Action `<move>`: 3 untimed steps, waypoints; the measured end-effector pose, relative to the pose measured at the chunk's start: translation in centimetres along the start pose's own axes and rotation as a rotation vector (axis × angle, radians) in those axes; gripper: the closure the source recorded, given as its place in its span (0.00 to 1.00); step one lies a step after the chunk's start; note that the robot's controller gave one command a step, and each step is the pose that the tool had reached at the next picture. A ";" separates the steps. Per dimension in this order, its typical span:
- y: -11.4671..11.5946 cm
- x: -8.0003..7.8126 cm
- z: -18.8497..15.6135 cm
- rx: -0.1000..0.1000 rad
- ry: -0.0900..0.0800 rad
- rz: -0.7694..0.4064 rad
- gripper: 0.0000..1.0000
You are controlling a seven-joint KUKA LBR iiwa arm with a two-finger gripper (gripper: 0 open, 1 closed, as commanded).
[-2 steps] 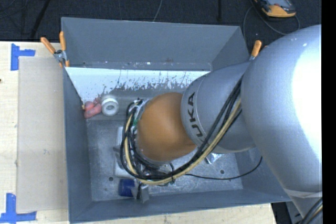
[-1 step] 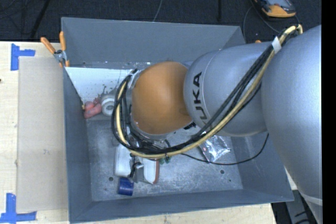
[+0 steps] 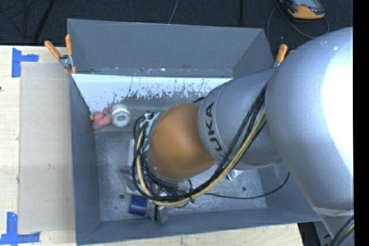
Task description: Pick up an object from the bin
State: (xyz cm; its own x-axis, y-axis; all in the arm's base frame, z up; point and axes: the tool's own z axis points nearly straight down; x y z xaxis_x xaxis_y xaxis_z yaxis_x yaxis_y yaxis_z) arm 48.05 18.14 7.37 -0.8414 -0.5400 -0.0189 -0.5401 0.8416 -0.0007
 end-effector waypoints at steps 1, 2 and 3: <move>-2.0 -1.9 0.2 -0.007 0.017 -0.326 0.00; 2.3 -1.3 0.5 -0.010 0.019 -0.603 0.00; 2.1 -1.3 0.4 -0.009 0.019 -0.596 1.00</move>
Offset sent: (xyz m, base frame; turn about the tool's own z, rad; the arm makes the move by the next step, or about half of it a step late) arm 0.0272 -0.0097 -0.0037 -0.3245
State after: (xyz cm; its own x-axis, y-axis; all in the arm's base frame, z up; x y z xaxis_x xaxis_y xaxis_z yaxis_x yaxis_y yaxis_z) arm 47.99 20.63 6.99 -0.3929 -0.9196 0.0001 -0.9196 0.3929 0.0029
